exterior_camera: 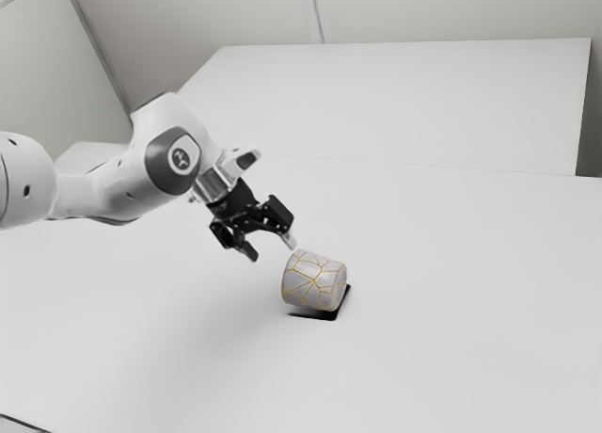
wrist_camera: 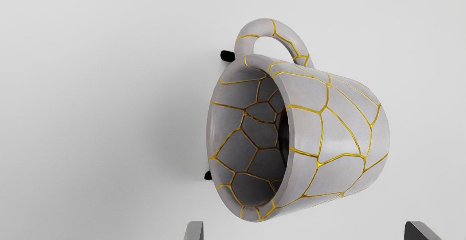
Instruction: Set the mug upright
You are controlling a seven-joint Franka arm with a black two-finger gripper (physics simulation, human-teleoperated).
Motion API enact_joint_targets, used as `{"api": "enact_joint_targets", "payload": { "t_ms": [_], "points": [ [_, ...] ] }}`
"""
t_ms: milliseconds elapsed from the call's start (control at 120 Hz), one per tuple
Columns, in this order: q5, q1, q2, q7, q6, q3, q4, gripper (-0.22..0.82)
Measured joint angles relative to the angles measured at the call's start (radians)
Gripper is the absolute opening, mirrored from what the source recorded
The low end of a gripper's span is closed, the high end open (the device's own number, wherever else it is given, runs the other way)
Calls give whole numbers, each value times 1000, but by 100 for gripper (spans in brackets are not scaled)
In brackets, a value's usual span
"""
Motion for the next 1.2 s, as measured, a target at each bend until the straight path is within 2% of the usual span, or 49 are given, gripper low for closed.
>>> {"api": "enact_joint_targets", "payload": {
  "t_ms": [533,1000,1200],
  "points": [
    [-361,-2,60,251,136,-17,-82,60],
    [-643,21,104,527,152,-17,-87,60],
    [-806,18,116,652,135,-18,-131,59]
  ]
}}
